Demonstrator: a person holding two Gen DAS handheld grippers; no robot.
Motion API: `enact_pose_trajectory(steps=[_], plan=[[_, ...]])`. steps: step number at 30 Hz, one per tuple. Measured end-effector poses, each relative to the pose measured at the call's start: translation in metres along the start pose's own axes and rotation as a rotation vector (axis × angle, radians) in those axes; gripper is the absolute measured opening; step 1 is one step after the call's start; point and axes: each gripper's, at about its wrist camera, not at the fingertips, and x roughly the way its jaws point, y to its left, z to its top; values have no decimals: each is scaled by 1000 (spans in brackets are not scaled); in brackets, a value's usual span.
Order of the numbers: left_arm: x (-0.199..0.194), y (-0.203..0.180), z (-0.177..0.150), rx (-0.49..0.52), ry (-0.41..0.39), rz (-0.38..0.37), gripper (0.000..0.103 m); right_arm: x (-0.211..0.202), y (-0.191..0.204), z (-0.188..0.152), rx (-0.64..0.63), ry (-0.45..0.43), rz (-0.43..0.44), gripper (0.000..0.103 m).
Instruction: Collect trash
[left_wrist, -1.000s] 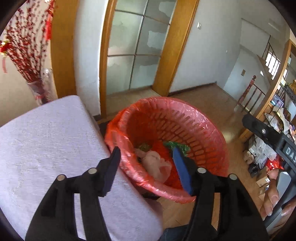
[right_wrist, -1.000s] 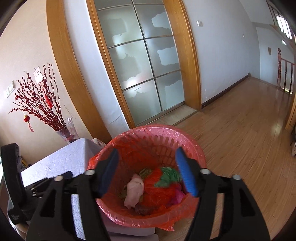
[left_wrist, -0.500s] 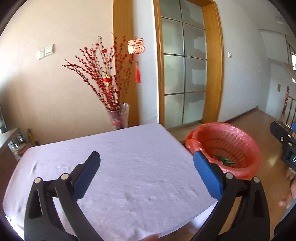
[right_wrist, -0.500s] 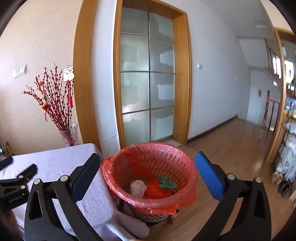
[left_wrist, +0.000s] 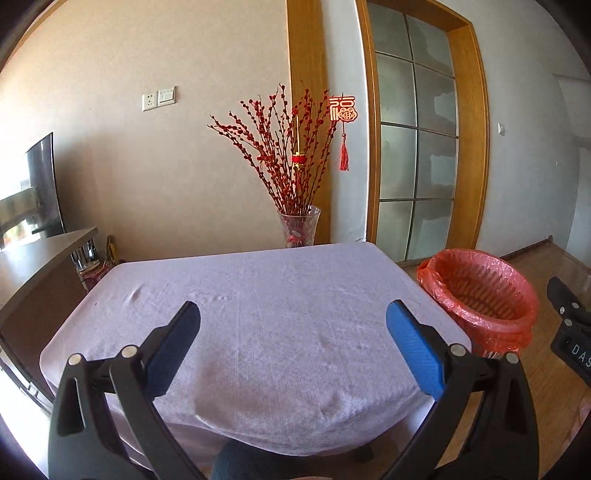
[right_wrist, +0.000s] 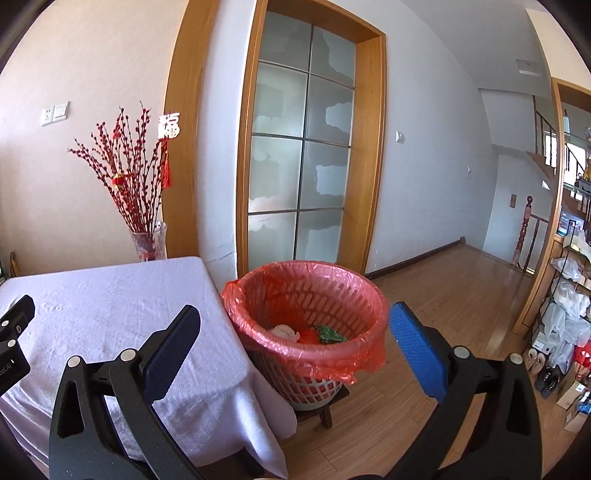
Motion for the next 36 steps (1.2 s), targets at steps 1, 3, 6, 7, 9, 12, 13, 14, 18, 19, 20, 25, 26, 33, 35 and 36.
enact_pose_trajectory(steps=[1,3,6,7,9,12,13,14,18,19,20,25,26,33,35,36], plan=[[-2,1,-2,-6,2,3,99,-2,2,-3,-2,5,3,101],[-7,3,-5,-7,-1,13,99,-4,3,-7,-6,16,1,101],[-10,3,-8,-4,1,25,99,-8,3,-12,-9,24,6,101],[-11,3,-9,-7,5,24,99,-10,3,-13,-10,26,4,101],[-12,2,-11,-13,11,21,99,-10,2,-14,-10,36,9,101],[-12,2,-14,-12,21,22,99,-8,0,-15,-4,54,17,101],[-12,2,-15,-13,25,22,99,-7,0,-16,-2,59,19,101],[-11,1,-16,-13,29,19,99,-7,-1,-17,0,64,20,101],[-9,-1,-18,-12,44,7,99,-7,-1,-20,5,72,22,101],[-8,-1,-19,-12,47,5,99,-7,-1,-20,5,73,23,101],[-8,-2,-19,-12,49,3,99,-7,-1,-20,5,73,24,101],[-8,-3,-18,-9,45,4,99,-6,-1,-19,5,77,28,101],[-8,-3,-17,-10,45,5,99,-6,0,-19,5,79,30,101],[-6,-3,-16,-10,45,-3,99,-4,1,-20,4,83,33,101],[-7,-4,-16,-9,45,-5,99,-4,2,-20,5,86,32,101],[-7,-4,-16,-9,45,-7,99,-4,1,-20,5,86,32,101]])
